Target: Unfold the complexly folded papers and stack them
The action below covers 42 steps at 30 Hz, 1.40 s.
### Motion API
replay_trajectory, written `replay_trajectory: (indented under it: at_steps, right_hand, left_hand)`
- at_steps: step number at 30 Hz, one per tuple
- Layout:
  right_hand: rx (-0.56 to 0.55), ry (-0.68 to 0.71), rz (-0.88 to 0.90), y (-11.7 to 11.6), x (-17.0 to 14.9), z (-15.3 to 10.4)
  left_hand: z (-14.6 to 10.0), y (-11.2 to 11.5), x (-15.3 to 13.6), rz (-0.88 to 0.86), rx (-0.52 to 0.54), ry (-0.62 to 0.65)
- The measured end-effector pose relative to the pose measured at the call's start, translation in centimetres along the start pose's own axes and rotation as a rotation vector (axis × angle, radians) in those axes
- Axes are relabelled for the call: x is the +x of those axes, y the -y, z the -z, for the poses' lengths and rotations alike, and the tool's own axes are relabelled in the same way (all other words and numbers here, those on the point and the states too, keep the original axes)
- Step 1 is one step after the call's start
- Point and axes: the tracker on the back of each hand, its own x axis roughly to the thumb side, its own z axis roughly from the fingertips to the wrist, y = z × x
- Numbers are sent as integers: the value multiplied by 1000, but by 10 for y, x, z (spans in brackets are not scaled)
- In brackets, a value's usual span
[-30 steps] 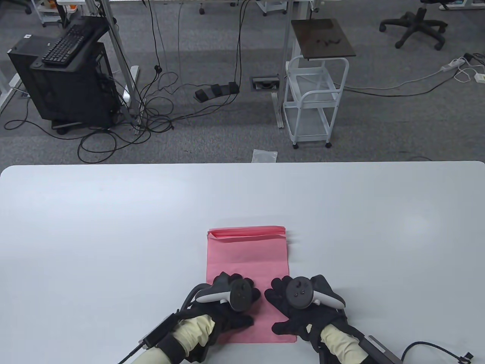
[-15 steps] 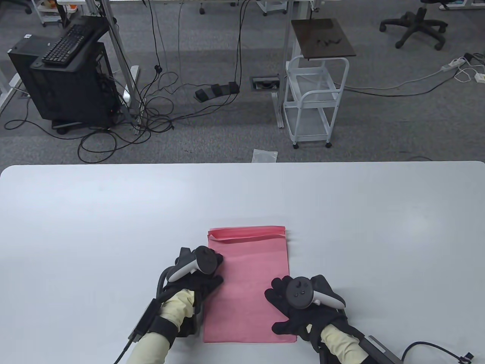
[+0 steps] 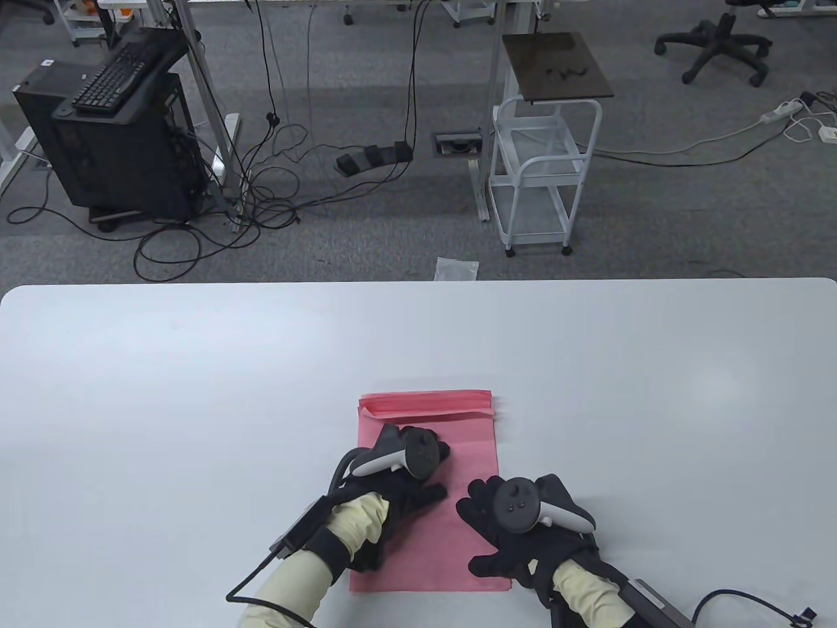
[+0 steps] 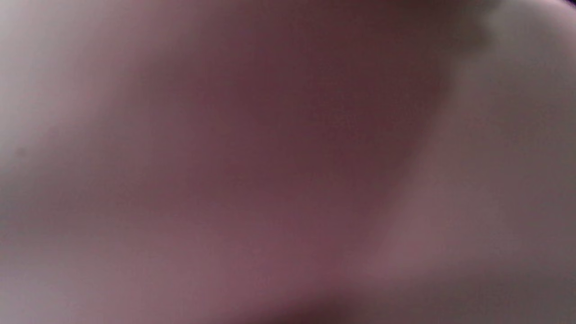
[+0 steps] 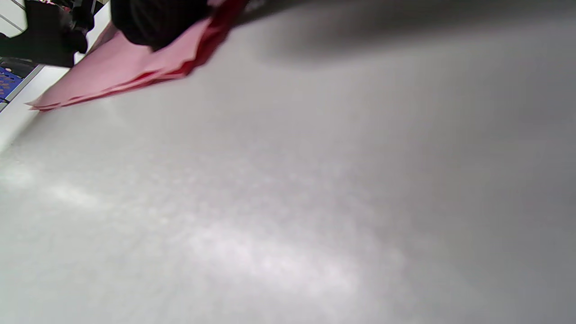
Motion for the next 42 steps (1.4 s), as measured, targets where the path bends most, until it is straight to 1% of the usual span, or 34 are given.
replay_trajectory:
  at_steps: [3,6,8,10,14,16,19,20,21,23,24,25,26,28,32,34,36,38,39,40,41,42]
  right_hand:
    - [0,-1,-1,0,0,0]
    - [0,-4,-2,0,0,0]
    - [2,-7,-1,-1,0,0]
    - [1,-9,-3,-1,0,0]
    - [2,-8,-1,-1,0,0]
    - [3,-6,1,-1,0,0]
    - [-7,-2,0,0,1,0]
    - [-19,-1,-4,0,2,-1]
    - [-42,3,-4,2,3,-1]
    - [-69,16,10,5,5,-3]
    - [-114,22,35,8,6,-5]
    - [-154,27,51,11,8,-7]
    - [-209,34,79,18,11,-11]
    - [-271,33,110,30,20,-20]
    - [-423,2,76,49,40,-44]
    - [-470,-8,85,51,49,-56]
    - [-521,-16,77,48,57,-66]
    - [-520,-12,66,36,64,-69]
    - [-510,-12,58,31,65,-68]
    - [-492,-15,42,22,67,-65]
    - [-497,-16,34,16,67,-62]
    - [-509,-14,23,9,68,-56]
  left_hand:
    - [11,-15,-22,-84,22,-110]
    - [15,-24,-48,-149,47,-199]
    - [16,-27,-62,-197,59,-231]
    - [17,-28,-68,-224,66,-257]
    - [18,-29,-67,-236,67,-259]
    - [18,-30,-69,-291,61,-244]
    - [11,-30,-67,-369,84,-210]
    - [4,-30,-64,-368,120,-167]
    - [-4,-33,-60,-343,184,-127]
    - [-25,-38,-51,-283,289,-81]
    - [-37,-40,-46,-261,321,-51]
    - [-44,-40,-42,-253,332,-39]
    - [-57,-39,-36,-242,331,-24]
    - [-83,-34,-24,-201,312,-9]
    - [-122,-18,-4,-157,382,14]
    - [-137,-6,3,-165,398,8]
    - [-148,9,9,-208,409,24]
    - [-155,26,15,-237,384,40]
    - [-156,32,16,-241,388,41]
    - [-157,39,17,-247,415,28]
    - [-157,43,17,-251,424,16]
    - [-156,45,18,-244,396,11]
